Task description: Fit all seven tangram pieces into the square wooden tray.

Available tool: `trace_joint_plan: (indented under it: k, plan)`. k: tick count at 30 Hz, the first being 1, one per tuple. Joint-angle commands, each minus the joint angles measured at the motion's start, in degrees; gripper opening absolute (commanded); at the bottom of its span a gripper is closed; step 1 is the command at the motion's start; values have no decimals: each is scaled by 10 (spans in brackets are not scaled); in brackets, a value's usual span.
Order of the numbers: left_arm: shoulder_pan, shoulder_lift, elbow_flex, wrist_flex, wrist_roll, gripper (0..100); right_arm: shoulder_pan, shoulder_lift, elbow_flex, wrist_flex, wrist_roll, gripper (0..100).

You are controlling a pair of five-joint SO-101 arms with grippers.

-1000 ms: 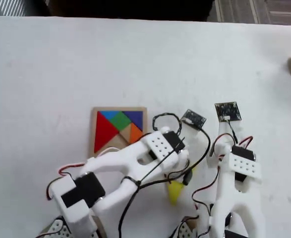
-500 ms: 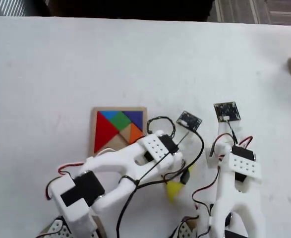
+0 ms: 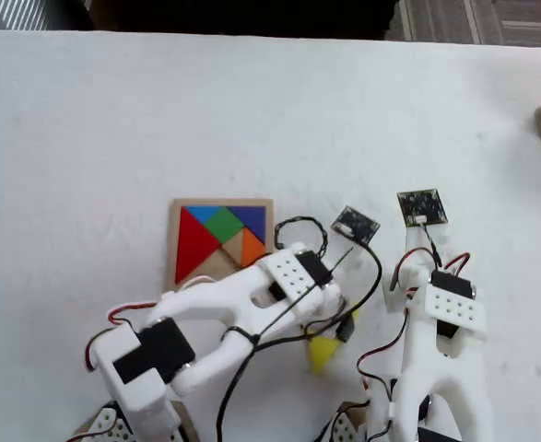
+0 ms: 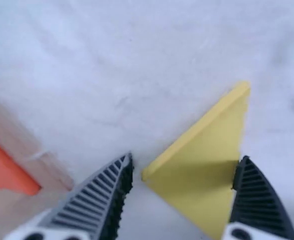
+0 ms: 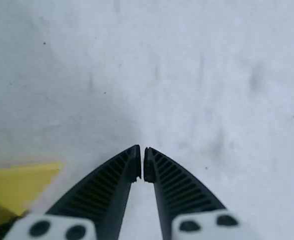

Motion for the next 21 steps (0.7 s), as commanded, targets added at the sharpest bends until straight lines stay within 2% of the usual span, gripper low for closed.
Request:
trace_joint_plan:
  k: [1, 4, 11, 21]
  plan:
    - [-46, -11, -46, 50, -62, 333, -3, -11, -3, -7, 8, 20]
    - [-50, -10, -66, 90, -84, 333, -3, -11, -3, -7, 8, 20]
    - [-47, -5, -67, 94, -93, 334, -4, -11, -3, -7, 9, 20]
    - [-46, -11, -95, 141, -248, 332, -5, -11, -3, -7, 11, 20]
